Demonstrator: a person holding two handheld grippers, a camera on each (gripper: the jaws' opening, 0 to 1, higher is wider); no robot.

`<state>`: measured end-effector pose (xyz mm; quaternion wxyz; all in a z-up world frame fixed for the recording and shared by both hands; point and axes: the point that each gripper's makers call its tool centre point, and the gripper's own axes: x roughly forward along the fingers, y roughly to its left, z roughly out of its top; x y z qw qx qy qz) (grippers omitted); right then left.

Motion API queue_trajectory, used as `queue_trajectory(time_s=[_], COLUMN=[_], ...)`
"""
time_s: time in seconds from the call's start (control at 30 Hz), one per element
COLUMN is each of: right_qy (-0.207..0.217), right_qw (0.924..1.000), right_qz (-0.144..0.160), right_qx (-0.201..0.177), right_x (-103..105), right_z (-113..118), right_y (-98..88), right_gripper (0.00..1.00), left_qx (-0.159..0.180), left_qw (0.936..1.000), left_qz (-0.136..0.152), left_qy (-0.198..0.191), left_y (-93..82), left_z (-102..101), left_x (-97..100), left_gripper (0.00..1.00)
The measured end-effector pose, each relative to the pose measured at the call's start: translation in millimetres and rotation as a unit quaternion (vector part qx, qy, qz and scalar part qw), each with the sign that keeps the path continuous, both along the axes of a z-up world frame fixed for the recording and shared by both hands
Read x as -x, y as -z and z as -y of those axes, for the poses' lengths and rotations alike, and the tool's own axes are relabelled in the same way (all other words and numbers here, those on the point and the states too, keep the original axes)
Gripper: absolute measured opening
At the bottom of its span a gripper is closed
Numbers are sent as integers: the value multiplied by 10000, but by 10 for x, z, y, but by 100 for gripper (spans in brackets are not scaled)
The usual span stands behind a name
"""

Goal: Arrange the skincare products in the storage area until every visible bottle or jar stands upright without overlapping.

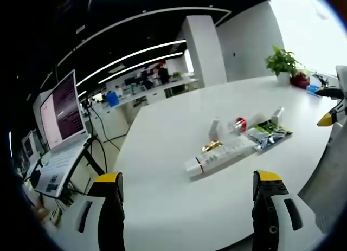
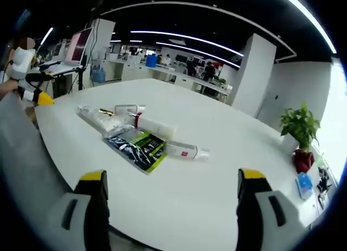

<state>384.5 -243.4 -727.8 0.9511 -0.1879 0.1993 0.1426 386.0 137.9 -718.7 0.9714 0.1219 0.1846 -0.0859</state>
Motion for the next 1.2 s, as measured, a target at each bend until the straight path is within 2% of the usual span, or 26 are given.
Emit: queue_trajectory(time_s=[0.13, 0.23, 0.47, 0.6, 0.63, 0.7, 0.77, 0.97, 1.07, 1.2], right_qy=[-37, -61, -65, -109, -220, -265, -478, -827, -1129, -1398], right_qw=[10000, 10000, 9999, 9995, 9992, 9992, 9981, 9958, 9911, 9854], right_qz=[-20, 73, -68, -88, -189, -261, -359, -307, -647, -795], right_qx=[14, -22, 52, -277, -287, -140, 171, 228, 281, 553], right_x=[4, -8, -18, -73, -91, -136, -187, -386, -421, -532], right_z=[-6, -15, -2, -42, -74, -67, -78, -176, -249, -308], right_y=[1, -47, -43, -132, -126, -121, -123, -311, -271, -228], right_gripper=[100, 100, 100, 100, 100, 100, 100, 100, 100, 100], left_qx=[3, -12, -3, 12, 27, 72, 95, 84, 101, 56], left_qw=[10000, 10000, 10000, 10000, 10000, 9999, 9999, 9999, 9998, 9998], left_qz=[0, -8, -43, -12, 0, 38, 59, 63, 86, 118], left_qy=[18, 37, 44, 50, 56, 67, 74, 129, 150, 167], left_y=[5, 11, 14, -5, -10, -27, -37, -41, -48, -57], left_z=[1, 3, 8, 12, 14, 20, 23, 43, 52, 58], left_x=[1, 2, 12, 16, 17, 16, 15, 22, 20, 19], left_gripper=[97, 97, 97, 97, 97, 97, 97, 97, 97, 97])
